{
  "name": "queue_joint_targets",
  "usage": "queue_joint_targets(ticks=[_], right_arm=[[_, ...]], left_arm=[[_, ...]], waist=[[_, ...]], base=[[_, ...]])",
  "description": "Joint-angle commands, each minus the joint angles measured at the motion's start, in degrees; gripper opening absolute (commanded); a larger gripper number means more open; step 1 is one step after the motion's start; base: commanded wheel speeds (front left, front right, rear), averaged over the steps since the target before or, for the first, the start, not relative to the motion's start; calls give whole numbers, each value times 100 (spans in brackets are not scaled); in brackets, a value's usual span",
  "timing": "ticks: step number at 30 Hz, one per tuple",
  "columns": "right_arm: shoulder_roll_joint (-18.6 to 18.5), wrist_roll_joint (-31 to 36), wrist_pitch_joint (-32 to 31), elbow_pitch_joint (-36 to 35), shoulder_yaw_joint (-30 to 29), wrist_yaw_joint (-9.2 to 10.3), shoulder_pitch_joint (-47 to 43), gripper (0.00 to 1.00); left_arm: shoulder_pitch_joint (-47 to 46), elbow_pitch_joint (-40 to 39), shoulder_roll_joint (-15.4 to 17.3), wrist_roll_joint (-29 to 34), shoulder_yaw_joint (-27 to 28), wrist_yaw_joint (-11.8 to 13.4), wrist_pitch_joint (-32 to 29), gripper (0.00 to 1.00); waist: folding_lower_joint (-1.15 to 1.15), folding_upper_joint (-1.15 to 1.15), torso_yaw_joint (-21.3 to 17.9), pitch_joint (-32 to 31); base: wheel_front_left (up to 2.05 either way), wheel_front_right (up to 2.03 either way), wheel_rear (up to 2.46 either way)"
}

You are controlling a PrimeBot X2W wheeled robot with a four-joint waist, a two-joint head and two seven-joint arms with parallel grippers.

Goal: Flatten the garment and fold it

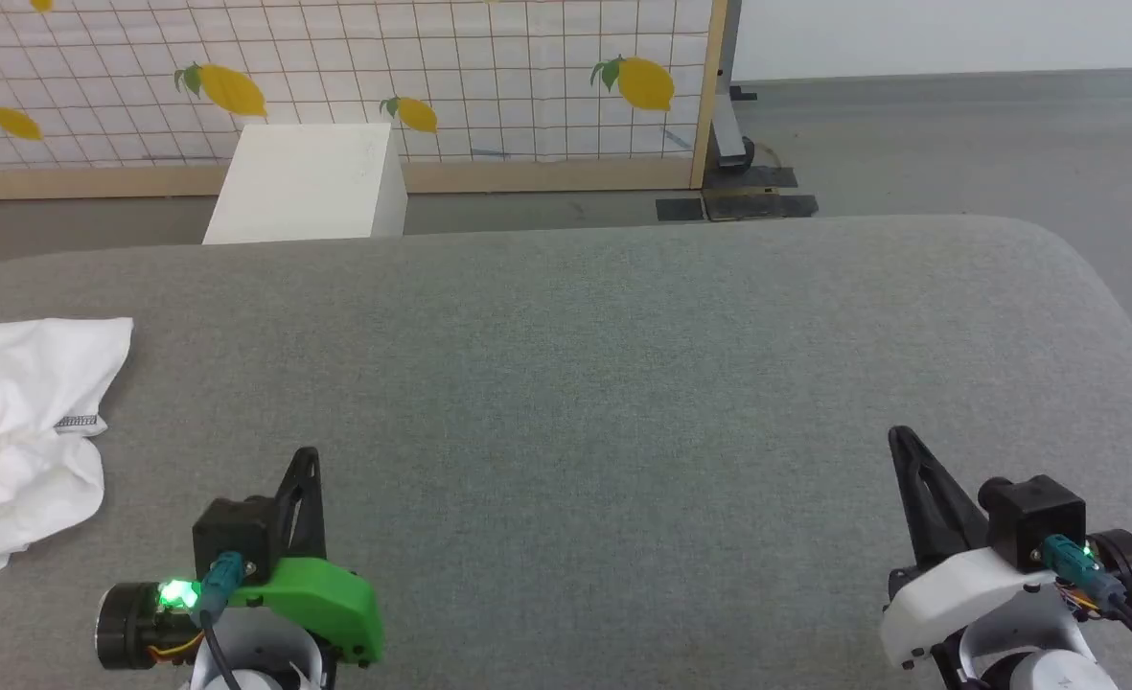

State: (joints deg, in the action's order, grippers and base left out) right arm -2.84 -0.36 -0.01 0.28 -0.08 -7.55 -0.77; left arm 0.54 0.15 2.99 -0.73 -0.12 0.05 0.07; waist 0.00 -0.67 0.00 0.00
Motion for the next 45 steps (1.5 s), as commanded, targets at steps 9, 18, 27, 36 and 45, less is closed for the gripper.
queue_joint_targets(ticks=[9, 18, 27, 36, 45], right_arm=[[-4, 36, 1, -28, 8, 6, 77, 0], [-4, 36, 1, -28, 8, 6, 77, 0], [0, -6, 15, 4, -4, -1, 0, 100], [0, 11, 118, 3, -18, 0, 7, 100], [-1, 55, 208, 5, 7, 0, 6, 100]], left_arm=[[-54, -15, -12, 73, 12, -5, -7, 0], [-54, -15, -12, 73, 12, -5, -7, 0], [-4, 14, 1, -33, -25, 12, 17, 100], [-69, 114, 1, -73, -99, 90, 124, 100], [-99, 177, 16, -121, -125, 194, 234, 100]], waist=[[0, 67, 0, 0], [0, 67, 0, 0], [0, 1, 1, 0], [0, 6, 109, 2], [0, 11, 459, 9]], base=[[0, 0, 0], [0, 0, 0], [0, 0, 0], [0, 0, 0], [0, 0, 0]])
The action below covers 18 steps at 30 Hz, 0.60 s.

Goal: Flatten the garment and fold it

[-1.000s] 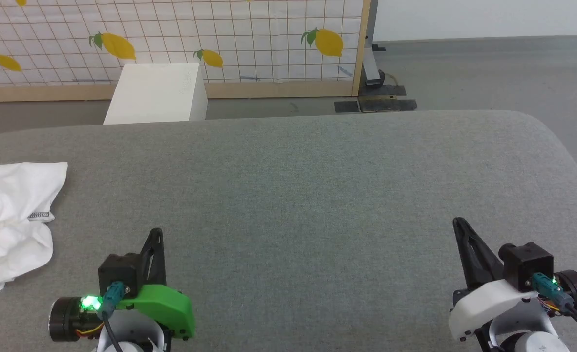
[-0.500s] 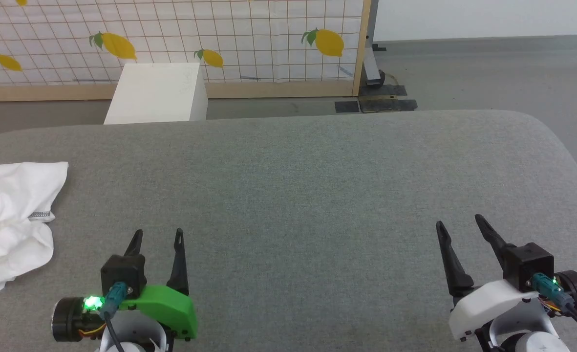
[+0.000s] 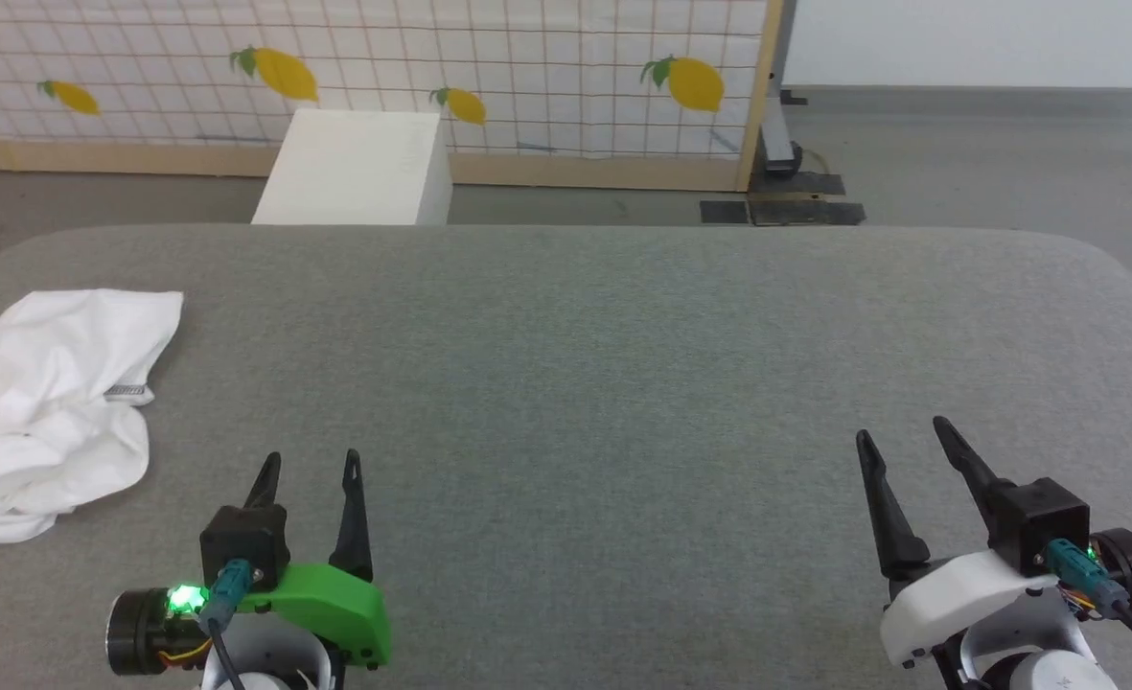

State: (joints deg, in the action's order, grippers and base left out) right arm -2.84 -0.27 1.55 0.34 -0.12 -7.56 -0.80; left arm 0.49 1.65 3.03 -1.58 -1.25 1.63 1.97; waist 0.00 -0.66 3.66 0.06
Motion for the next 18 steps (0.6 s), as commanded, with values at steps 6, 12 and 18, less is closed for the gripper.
queue_joint_targets(ticks=[6, 12, 18], right_arm=[[-1, 64, 98, 9, 47, 2, 19, 100], [-1, 95, 157, 25, 117, 2, 32, 100], [-1, 118, 208, 41, 164, 2, 45, 100]], left_arm=[[-84, 35, 39, -74, -4, 96, 114, 100], [-42, 12, 50, -119, 17, 164, 184, 100], [-3, -22, 48, -149, 14, 225, 255, 100]], waist=[[0, 13, 402, 9], [0, 16, 661, 8], [0, 19, 836, 18]], base=[[0, 0, 0], [-15, -15, -15], [-17, -17, -17]])
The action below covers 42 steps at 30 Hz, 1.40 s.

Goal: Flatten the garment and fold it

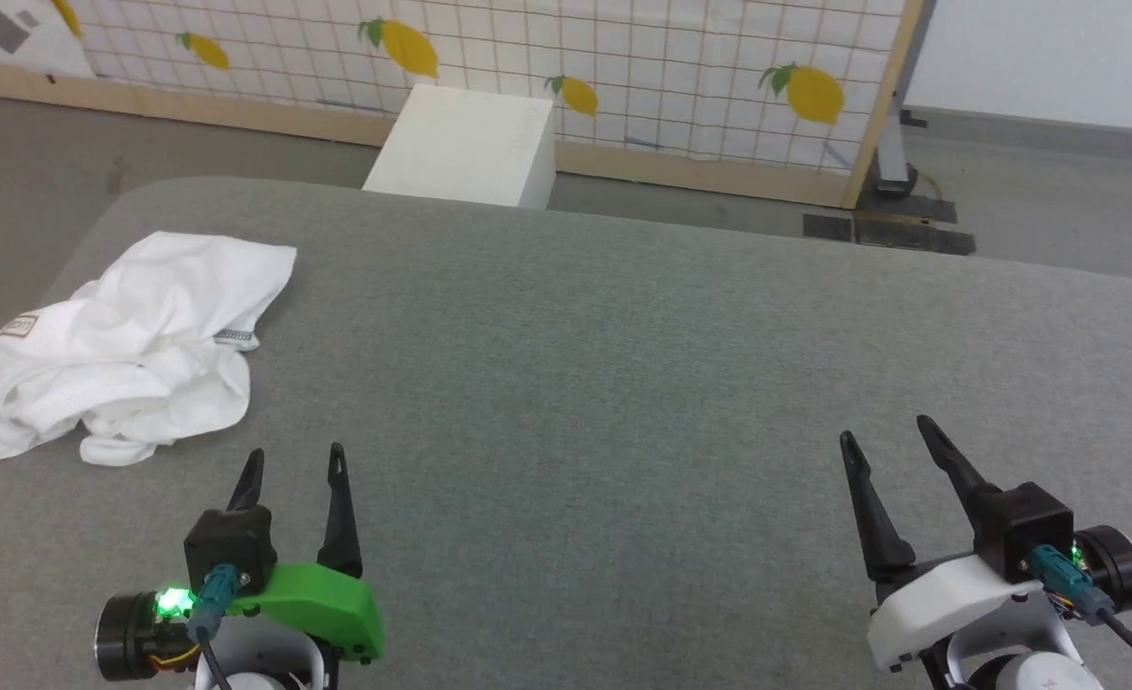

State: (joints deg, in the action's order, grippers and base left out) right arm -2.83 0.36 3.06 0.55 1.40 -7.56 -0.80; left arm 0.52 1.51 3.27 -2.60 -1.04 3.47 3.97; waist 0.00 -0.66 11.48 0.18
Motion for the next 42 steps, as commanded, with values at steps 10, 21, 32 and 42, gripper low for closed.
queue_joint_targets(ticks=[10, 21, 32, 42], right_arm=[[-2, 92, 136, 43, 78, 3, 65, 100], [-3, 150, 226, 54, 103, 4, 65, 100], [-3, 147, 356, 51, 144, 4, 75, 100], [-4, 126, 496, 88, 158, 5, 73, 100]], left_arm=[[1, -10, 11, -96, -24, 128, 172, 100], [-20, 35, 7, -111, -57, 196, 303, 100], [-19, 107, 0, -146, -92, 310, 457, 100], [-3, 192, -5, -230, -60, 426, 632, 100]], waist=[[0, 25, 306, 45], [0, 31, 613, 59], [0, 38, 1065, 67], [0, 45, 1569, 69]], base=[[-1, -1, -1], [0, 0, 0], [0, 0, 0], [0, 0, 0]])
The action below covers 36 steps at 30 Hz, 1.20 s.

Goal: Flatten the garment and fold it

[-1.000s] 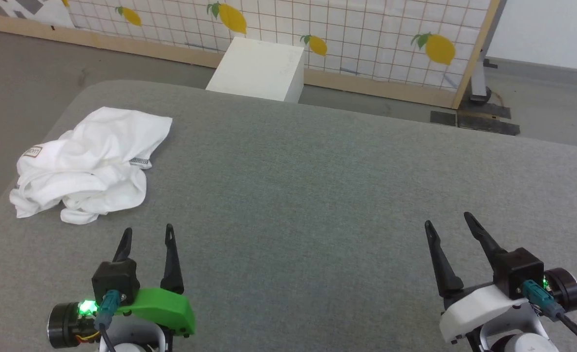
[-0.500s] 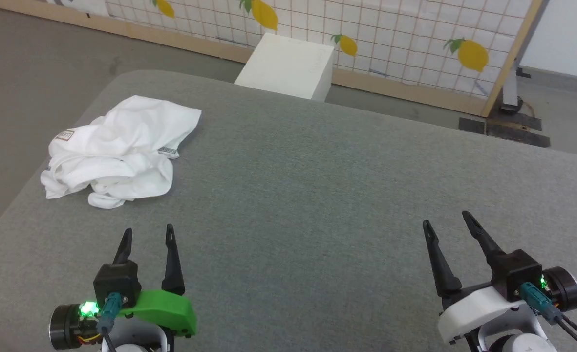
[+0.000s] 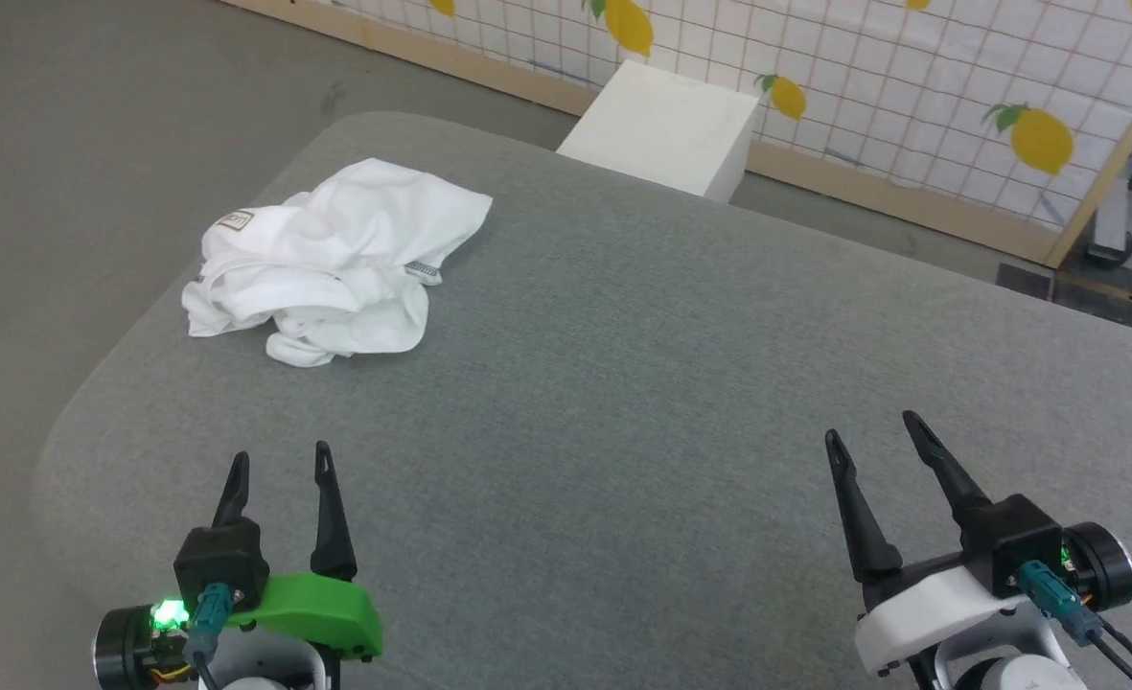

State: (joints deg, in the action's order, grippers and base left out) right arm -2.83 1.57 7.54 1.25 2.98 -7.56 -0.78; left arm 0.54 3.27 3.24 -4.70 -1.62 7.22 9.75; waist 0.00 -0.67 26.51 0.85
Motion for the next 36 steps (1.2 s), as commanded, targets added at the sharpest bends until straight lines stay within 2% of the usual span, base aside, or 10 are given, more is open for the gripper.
queue_joint_targets(ticks=[1, 12, 19, 27, 31, 36], right_arm=[[-4, 6, 56, 20, 0, 5, 71, 100], [-4, 51, 139, 32, 60, 6, 126, 100], [-4, 178, 115, -60, 61, 6, 237, 100], [-66, 601, -135, -453, 203, 7, 715, 100], [-275, 678, -286, -748, 255, 7, 1005, 100], [-511, 696, -399, -1086, 225, 7, 1317, 100]], left_arm=[[-4, 26, -3, -31, -1, 59, 67, 100], [-25, 62, -17, -210, 66, 143, 197, 100], [-478, 316, 42, -377, 211, 6, 278, 100], [-2016, 1279, 244, -801, 466, -283, 305, 100], [-3000, 1895, 379, -1292, 691, -507, 34, 100], [-4005, 2700, 793, -1744, 921, -775, -466, 100]], waist=[[0, 46, 103, 6], [0, 52, 375, 132], [0, 56, 404, 493], [0, 60, 118, 1759], [0, 62, -92, 2543], [0, 65, -357, 3418]], base=[[-1, -1, -1], [0, 0, 0], [0, 0, 0], [0, 0, 0], [0, 0, 0], [0, 0, 0]])
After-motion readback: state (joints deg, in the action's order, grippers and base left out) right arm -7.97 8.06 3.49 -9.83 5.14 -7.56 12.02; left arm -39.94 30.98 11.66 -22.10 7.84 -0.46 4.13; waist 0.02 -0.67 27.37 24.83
